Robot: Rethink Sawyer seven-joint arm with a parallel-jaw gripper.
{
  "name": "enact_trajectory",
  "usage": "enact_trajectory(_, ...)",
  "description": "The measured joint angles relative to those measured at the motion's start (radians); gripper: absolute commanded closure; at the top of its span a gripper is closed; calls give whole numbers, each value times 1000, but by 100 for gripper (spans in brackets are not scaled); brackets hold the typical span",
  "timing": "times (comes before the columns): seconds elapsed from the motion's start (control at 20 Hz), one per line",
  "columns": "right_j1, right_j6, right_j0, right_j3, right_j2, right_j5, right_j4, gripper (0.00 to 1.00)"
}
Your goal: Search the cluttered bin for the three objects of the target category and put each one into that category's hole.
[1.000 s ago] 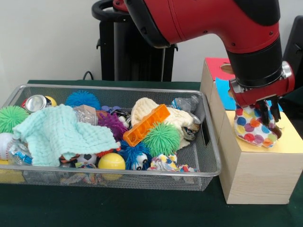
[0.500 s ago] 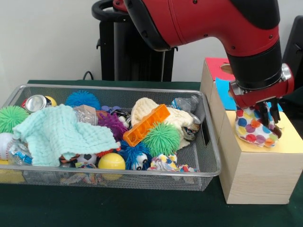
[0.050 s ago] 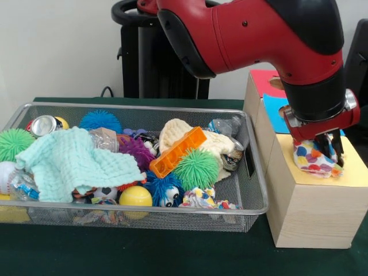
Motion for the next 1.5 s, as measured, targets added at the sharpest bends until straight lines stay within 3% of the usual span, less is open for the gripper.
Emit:
enact_trajectory(1.0, 6, 0, 18, -32, -17, 22, -13, 100)
enact_trajectory(1.05, 7, 0, 18, -34, -18, 21, -19, 0)
enact_trajectory(1.5, 9, 0, 13, -41, -25, 22, -41, 0)
